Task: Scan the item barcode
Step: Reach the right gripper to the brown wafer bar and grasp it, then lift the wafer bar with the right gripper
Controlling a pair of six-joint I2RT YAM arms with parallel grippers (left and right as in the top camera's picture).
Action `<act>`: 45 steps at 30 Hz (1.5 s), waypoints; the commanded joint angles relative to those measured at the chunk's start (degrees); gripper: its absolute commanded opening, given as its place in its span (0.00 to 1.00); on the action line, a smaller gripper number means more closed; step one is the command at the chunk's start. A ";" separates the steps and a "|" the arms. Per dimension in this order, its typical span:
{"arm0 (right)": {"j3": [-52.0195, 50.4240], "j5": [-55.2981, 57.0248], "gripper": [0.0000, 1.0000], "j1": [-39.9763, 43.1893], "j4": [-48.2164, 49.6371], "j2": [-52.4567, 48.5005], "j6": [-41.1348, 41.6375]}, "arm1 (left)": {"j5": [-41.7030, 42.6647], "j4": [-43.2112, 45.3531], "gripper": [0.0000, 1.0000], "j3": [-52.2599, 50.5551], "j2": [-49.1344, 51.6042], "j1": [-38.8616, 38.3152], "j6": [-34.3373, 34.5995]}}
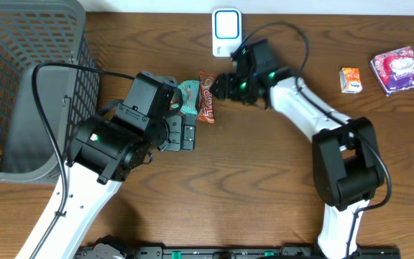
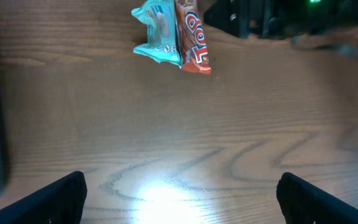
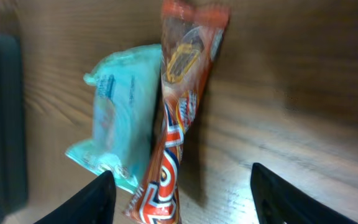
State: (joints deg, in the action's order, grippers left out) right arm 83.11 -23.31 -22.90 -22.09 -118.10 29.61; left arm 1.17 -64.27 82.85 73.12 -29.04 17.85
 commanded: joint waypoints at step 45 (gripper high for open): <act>-7.54 39.69 0.54 -5.42 -19.96 7.72 -5.01 | -0.31 -0.17 0.98 0.13 -0.13 -0.20 0.07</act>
State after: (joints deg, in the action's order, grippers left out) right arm 76.29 14.44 -28.08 -42.11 -109.01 25.04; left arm 1.17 -64.27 82.85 73.12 -29.04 17.85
